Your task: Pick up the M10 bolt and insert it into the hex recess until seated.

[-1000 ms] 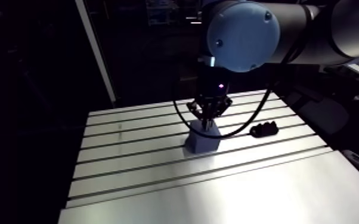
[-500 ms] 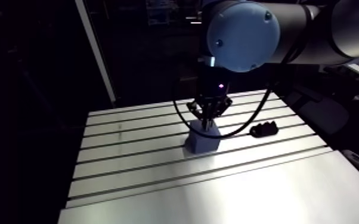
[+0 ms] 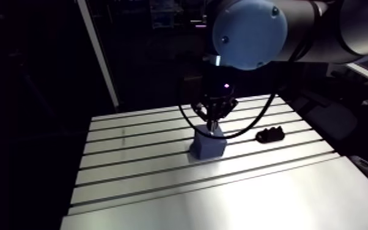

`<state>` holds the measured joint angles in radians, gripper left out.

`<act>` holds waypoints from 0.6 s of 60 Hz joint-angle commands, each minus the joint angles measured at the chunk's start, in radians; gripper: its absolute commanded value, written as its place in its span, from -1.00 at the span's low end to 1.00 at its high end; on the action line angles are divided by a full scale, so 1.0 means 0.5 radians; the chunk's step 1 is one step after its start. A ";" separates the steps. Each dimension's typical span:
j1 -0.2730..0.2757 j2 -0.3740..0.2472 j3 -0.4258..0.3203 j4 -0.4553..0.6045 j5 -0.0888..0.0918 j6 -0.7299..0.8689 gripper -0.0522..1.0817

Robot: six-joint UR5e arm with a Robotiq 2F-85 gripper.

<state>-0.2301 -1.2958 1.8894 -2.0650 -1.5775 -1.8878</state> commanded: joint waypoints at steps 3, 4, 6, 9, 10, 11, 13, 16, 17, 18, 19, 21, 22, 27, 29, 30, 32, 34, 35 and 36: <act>0.015 -0.101 -0.070 0.218 0.000 -0.003 0.89; 0.015 -0.101 -0.070 0.218 0.000 -0.003 0.89; 0.018 -0.121 -0.081 0.233 0.002 -0.003 0.86; 0.018 -0.153 -0.092 0.244 -0.003 -0.003 0.74; 0.018 -0.153 -0.092 0.244 -0.003 -0.003 0.74; 0.018 -0.160 -0.092 0.244 -0.003 -0.003 0.72; 0.018 -0.164 -0.092 0.244 -0.003 -0.003 0.72; 0.016 -0.170 -0.092 0.247 -0.003 -0.003 0.71; 0.015 -0.179 -0.092 0.253 -0.006 -0.003 0.67; 0.018 -0.185 -0.092 0.261 -0.006 -0.003 0.65; 0.016 -0.199 -0.092 0.270 -0.007 -0.003 0.63; 0.016 -0.199 -0.092 0.270 -0.007 -0.003 0.63; 0.018 -0.222 -0.092 0.282 -0.007 0.000 0.51; 0.018 -0.276 -0.095 0.350 -0.018 0.003 -0.66; 0.018 -0.291 -0.101 0.372 -0.019 0.003 -0.87; 0.018 -0.291 -0.101 0.372 -0.019 0.003 -0.87; 0.018 -0.309 -0.104 0.386 -0.019 0.003 -0.90; 0.018 -0.317 -0.110 0.393 -0.019 0.003 -0.90; 0.016 -0.318 -0.113 0.397 -0.019 0.003 -0.90; 0.016 -0.318 -0.113 0.397 -0.019 0.003 -0.90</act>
<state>-0.2214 -1.4176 1.8416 -1.9070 -1.5834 -1.8874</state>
